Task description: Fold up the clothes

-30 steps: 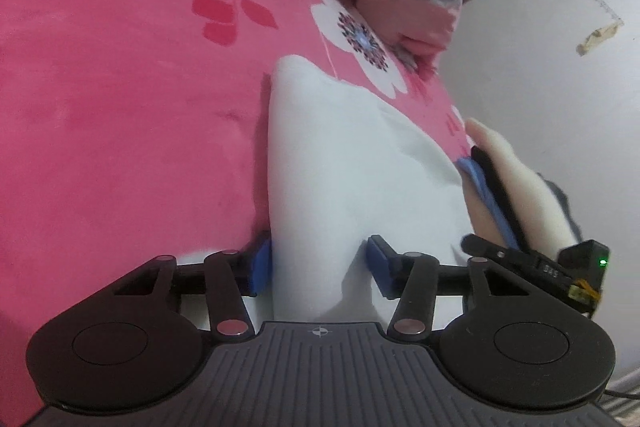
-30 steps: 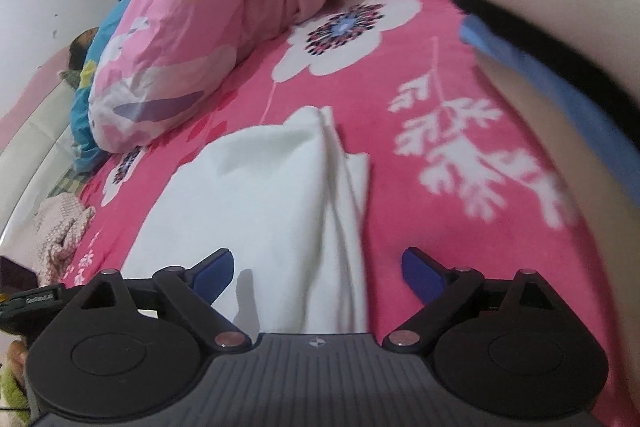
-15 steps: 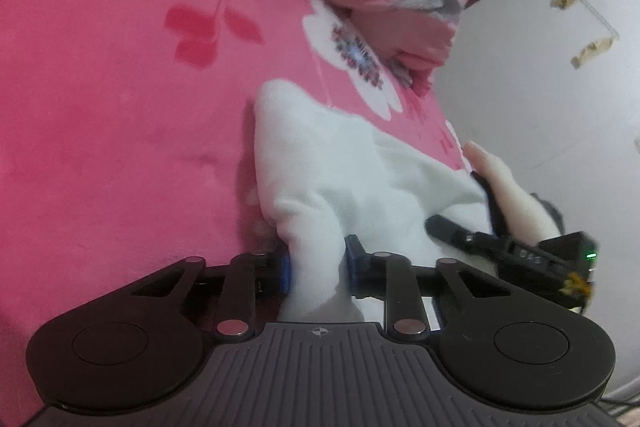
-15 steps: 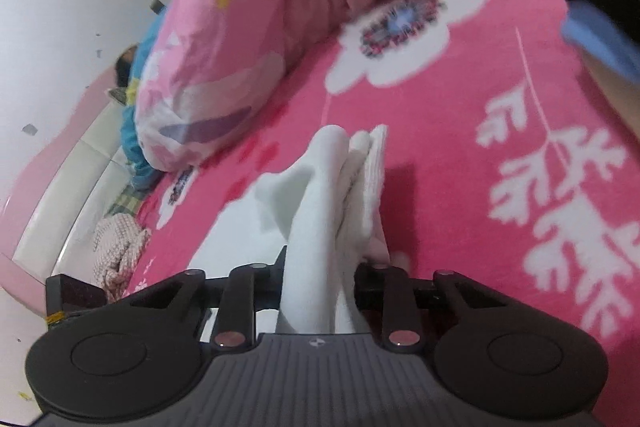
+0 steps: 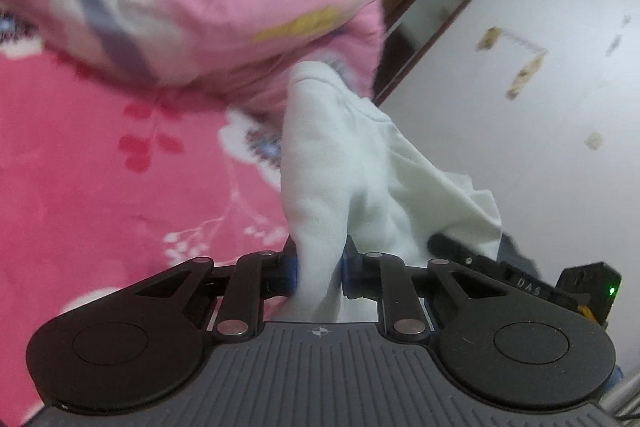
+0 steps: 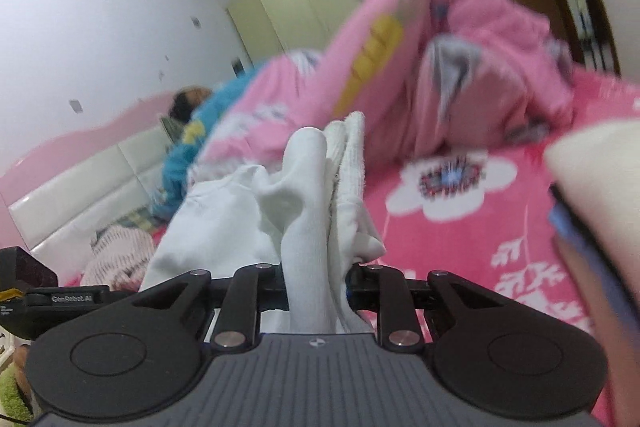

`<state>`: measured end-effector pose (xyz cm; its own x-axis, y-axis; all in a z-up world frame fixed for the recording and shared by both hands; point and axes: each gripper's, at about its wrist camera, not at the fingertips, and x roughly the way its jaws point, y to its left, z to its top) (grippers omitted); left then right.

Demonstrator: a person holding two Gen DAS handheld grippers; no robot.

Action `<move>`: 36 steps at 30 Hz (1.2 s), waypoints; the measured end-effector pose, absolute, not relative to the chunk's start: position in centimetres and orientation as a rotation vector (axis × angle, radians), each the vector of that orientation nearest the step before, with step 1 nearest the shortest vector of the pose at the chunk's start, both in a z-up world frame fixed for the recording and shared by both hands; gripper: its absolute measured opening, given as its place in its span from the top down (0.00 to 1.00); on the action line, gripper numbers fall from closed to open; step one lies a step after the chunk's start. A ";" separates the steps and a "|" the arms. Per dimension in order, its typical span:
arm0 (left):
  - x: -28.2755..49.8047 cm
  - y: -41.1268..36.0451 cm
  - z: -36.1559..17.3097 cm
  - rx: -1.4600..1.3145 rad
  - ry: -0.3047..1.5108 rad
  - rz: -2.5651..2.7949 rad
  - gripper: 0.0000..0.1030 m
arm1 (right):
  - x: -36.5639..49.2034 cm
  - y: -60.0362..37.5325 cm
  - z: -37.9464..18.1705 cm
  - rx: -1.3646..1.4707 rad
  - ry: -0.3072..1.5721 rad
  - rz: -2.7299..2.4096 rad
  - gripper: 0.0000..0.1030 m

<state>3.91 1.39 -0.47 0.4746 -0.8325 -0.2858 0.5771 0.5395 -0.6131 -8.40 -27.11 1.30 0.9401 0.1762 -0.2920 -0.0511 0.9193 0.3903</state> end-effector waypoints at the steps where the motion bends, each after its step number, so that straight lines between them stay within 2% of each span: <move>1: 2.8 1.5 0.3 -0.469 0.582 -0.914 0.83 | -9.6 -26.8 2.0 0.376 0.305 0.112 0.77; 8: -2.1 -0.7 6.2 -0.431 0.469 -1.068 0.84 | -17.7 -26.9 7.8 0.267 0.119 0.059 0.77; 17: -3.2 -11.9 12.9 -0.394 0.367 -1.271 0.84 | -22.7 -36.1 16.8 0.144 -0.014 -0.038 0.77; 28: -2.0 -23.4 12.2 -0.387 0.443 -1.377 0.84 | -21.9 -47.6 20.8 0.075 0.075 -0.137 0.77; 36: 3.1 -28.1 7.8 -0.393 0.594 -1.296 0.84 | -12.4 -54.6 17.6 0.117 0.265 -0.054 0.77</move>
<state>3.09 -28.14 7.78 0.1558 -0.9696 -0.1887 0.7756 0.2383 -0.5845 -12.39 -54.65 17.61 0.9638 -0.0375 -0.2640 0.0682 0.9918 0.1081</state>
